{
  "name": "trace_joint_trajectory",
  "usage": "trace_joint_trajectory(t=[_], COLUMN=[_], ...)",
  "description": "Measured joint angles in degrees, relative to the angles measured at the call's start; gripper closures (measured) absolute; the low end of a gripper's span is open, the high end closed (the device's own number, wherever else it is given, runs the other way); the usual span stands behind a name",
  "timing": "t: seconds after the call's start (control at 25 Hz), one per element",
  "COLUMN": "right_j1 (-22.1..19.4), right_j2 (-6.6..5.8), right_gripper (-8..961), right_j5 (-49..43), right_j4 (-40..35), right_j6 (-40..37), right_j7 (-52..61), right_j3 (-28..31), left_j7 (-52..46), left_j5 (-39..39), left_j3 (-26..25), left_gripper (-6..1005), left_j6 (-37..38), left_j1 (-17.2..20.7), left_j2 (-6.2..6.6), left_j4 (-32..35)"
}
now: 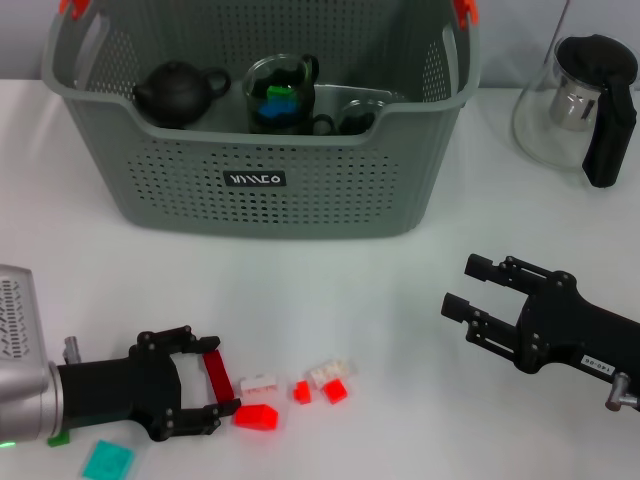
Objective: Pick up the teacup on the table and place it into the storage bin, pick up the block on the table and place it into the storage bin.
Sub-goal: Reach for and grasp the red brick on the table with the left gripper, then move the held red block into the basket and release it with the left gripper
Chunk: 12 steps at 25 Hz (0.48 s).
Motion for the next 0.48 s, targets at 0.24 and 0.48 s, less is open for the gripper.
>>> trace_joint_trajectory(t=[0.24,0.48], right_j1=[0.0,0.1], right_j2=[0.0,-0.01], right_gripper=[316,315], right_j5=[0.0,-0.1], right_j4=[0.0,0.0], right_j6=[0.0,-0.1], right_j7=[0.0,0.0], right_j3=[0.0,0.0], left_j7=[-2.0,-2.3], left_j5=[0.1,-1.1], left_j3=[0.0,-1.9], left_gripper=[287,333], left_j6=[0.3,6.4], left_j1=[-0.5,-0.4], left_j2=[0.19,0.43], left_j4=[0.9,3.5])
